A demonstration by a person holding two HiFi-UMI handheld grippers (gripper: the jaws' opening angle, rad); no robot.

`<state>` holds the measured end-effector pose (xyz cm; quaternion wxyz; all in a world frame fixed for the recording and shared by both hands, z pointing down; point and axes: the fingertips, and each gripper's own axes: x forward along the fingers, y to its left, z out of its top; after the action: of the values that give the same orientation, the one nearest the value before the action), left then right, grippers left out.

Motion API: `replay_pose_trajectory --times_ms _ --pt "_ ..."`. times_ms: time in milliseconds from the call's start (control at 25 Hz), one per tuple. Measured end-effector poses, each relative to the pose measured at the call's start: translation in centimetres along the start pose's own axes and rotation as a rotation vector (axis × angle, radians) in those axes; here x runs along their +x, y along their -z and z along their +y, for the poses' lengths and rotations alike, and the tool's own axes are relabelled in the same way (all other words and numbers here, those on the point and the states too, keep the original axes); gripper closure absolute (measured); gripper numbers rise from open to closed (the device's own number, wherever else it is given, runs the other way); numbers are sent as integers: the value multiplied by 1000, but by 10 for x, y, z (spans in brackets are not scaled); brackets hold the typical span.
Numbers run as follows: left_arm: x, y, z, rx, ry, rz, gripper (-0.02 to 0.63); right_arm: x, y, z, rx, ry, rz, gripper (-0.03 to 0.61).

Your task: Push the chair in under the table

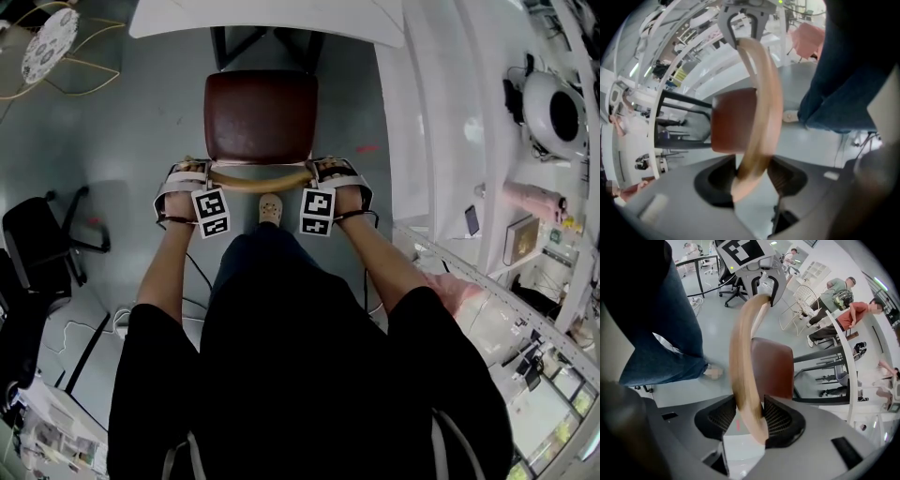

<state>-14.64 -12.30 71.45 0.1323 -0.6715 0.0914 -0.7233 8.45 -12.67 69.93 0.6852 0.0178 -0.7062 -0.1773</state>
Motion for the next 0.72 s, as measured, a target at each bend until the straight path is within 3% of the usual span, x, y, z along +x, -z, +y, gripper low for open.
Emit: replay_pose_trajectory --times_ms 400,600,720 --pt "4 9 16 13 -12 22 402 -1 -7 -12 12 -11 -4 388" --pt "8 11 7 40 7 -3 403 2 -12 -4 0 -36 7 388" --pt "15 22 5 51 13 26 399 5 -24 4 9 -53 16 394"
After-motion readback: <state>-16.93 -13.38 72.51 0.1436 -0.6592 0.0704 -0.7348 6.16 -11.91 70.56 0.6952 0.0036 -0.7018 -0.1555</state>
